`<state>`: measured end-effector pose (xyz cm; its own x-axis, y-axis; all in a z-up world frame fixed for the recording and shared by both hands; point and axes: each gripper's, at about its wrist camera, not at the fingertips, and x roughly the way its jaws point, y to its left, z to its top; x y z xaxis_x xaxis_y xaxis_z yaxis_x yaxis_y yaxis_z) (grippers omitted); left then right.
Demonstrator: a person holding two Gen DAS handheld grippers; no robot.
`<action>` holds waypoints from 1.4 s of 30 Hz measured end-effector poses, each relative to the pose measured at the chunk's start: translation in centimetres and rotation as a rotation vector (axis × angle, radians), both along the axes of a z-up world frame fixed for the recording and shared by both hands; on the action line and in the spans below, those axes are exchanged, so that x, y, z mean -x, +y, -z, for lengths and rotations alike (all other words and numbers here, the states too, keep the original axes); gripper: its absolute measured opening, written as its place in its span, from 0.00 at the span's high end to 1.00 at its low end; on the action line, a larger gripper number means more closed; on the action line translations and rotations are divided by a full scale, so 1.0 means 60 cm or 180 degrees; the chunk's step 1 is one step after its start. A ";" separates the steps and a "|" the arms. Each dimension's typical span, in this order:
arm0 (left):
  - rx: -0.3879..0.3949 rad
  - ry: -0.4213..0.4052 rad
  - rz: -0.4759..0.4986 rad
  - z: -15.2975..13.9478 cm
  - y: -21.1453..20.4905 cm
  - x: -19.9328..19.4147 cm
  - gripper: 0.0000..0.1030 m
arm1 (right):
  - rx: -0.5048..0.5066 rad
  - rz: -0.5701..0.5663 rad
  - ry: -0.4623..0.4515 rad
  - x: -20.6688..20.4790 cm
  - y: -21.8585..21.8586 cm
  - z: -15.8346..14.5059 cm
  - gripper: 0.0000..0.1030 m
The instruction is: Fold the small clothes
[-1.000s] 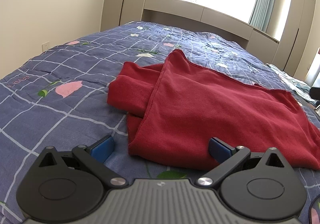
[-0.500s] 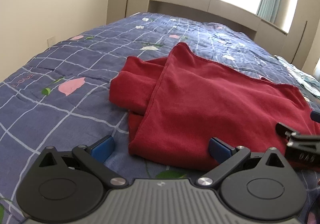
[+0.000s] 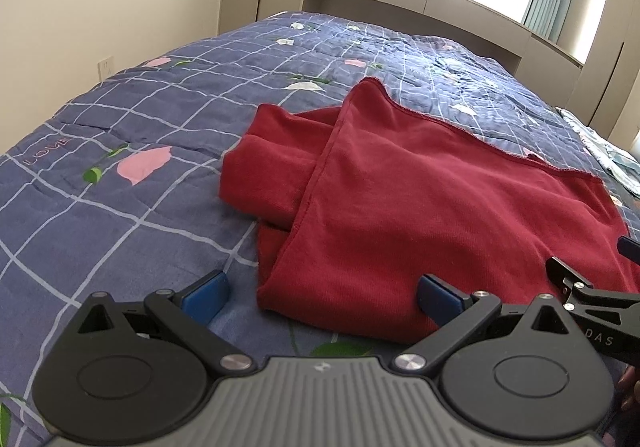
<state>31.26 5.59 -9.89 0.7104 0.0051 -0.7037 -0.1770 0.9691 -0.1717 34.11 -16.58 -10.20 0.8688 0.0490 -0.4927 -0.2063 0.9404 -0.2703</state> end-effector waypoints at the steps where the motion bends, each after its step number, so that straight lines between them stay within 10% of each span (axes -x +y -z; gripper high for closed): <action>1: -0.0011 0.0002 -0.0002 0.000 -0.001 0.000 0.00 | -0.0031 -0.0001 0.0016 -0.002 -0.002 0.001 0.01; 20: 0.0306 0.0233 -0.0417 -0.014 0.012 -0.025 0.01 | -0.0377 -0.0013 0.0178 -0.013 -0.022 0.004 0.01; 29: 0.0774 0.0109 -0.0751 -0.019 0.044 0.007 0.49 | -0.0402 -0.0015 0.0185 -0.014 -0.024 0.004 0.01; 42: 0.1182 0.0172 -0.0874 -0.007 0.070 -0.003 0.48 | -0.0405 -0.0017 0.0186 -0.014 -0.025 0.004 0.01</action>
